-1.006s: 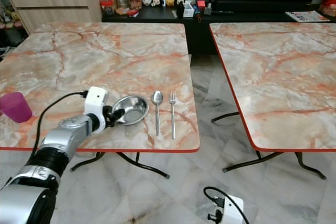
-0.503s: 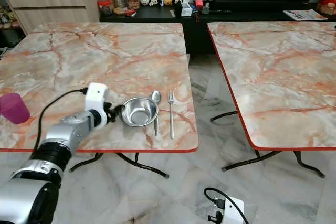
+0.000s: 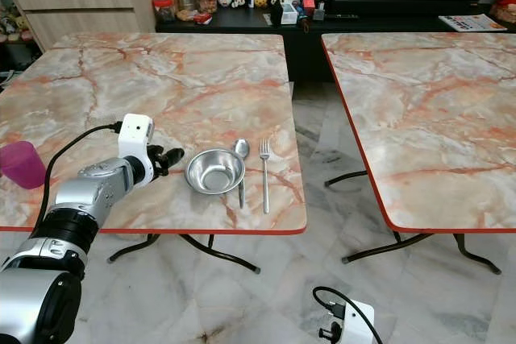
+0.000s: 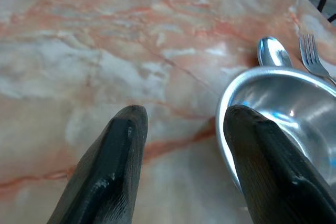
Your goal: Setting the table
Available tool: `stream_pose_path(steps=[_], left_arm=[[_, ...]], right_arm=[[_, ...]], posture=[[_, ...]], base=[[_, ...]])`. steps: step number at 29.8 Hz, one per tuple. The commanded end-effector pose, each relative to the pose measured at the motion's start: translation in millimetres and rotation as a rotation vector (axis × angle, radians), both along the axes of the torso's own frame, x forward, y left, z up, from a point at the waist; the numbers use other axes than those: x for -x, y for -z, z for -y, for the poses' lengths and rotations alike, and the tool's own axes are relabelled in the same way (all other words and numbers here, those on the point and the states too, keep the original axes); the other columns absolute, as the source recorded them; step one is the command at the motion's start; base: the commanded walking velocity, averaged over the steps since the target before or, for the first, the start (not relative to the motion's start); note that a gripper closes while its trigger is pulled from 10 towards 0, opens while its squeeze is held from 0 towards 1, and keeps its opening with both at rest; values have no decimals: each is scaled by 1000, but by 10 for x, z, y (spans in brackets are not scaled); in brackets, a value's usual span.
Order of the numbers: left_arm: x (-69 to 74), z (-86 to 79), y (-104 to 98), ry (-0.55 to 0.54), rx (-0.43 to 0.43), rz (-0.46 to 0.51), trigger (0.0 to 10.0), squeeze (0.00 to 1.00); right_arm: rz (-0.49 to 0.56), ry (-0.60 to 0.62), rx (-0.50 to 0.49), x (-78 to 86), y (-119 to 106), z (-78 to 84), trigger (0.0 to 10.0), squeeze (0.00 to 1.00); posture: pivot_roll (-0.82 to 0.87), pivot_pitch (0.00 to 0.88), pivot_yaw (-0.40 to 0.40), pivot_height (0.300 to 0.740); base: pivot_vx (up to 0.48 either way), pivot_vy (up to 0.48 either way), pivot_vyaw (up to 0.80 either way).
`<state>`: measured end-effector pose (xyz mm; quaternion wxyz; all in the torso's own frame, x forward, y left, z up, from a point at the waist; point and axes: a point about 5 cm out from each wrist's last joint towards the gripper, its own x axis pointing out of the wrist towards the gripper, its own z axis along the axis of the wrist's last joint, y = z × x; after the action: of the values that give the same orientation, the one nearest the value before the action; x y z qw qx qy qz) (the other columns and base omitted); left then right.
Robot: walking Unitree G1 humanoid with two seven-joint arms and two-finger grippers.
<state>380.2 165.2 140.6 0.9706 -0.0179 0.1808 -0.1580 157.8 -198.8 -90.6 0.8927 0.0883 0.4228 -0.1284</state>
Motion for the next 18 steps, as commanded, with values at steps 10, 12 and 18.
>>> stream_pose_path(steps=[10,12,18], left_arm=[[58,80,68,57,-2,-36,10000,776],[64,105,79,63,-4,-40,10000,1000],[66,125,77,68,6,-45,10000,859]], right_arm=[[-7,7,-12,7,7,-11,10000,0],[-6,9,-13,6,7,-15,10000,0],[-6,10,-15,7,8,-22,10000,0]], posture=[[8,0,12,740],[4,0,15,740],[7,0,15,740]], base=[[0,0,0],[0,0,0],[0,0,0]])
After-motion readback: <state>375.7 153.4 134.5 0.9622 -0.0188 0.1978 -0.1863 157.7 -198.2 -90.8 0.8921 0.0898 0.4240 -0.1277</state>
